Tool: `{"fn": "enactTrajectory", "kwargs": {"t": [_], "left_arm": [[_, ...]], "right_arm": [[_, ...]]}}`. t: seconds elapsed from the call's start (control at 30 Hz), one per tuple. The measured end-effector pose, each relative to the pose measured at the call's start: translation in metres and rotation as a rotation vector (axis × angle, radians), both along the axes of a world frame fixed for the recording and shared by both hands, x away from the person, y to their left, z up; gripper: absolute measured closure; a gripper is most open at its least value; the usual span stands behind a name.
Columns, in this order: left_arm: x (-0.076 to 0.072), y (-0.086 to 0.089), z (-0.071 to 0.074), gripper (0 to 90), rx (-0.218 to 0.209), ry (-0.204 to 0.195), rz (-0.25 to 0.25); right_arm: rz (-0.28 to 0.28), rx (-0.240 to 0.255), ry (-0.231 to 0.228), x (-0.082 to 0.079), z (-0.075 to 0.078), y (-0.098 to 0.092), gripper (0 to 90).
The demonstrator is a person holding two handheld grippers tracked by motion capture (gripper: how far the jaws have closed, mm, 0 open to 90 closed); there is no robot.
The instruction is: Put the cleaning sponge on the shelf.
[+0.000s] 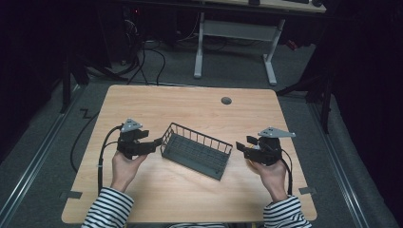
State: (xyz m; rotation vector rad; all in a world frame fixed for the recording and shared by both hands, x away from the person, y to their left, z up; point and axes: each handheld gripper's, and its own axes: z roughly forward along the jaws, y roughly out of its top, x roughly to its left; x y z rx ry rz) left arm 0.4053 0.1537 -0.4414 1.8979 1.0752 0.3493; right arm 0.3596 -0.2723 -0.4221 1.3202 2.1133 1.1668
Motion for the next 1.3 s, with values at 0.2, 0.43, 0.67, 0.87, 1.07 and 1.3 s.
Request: {"fn": "enactTrajectory", "kwargs": {"t": [0.2, 0.43, 0.67, 0.87, 1.07, 1.3], "left_arm": [[-0.016, 0.022, -0.008, 31.3, -0.004, -0.010, 0.032], [-0.029, 0.044, -0.026, 31.7, -0.012, 0.014, 0.081], [-0.036, 0.054, -0.048, 31.5, -0.004, 0.046, 0.111], [-0.038, 0.058, -0.063, 31.0, 0.013, 0.064, 0.142], [-0.039, 0.058, -0.078, 30.2, 0.045, 0.087, 0.160], [-0.039, 0.056, -0.088, 30.2, 0.082, 0.093, 0.173]], "right_arm": [[-0.060, 0.014, 0.007, -0.005, -0.003, -0.021, 45.6], [-0.125, 0.020, 0.018, -0.008, -0.009, -0.042, 44.9], [-0.187, 0.026, 0.037, -0.012, -0.019, -0.063, 44.5], [-0.243, 0.010, 0.053, -0.015, -0.029, -0.081, 44.6], [-0.300, 0.014, 0.096, -0.013, -0.043, -0.097, 44.7], [-0.335, 0.024, 0.152, -0.005, -0.059, -0.110, 46.4]]}}
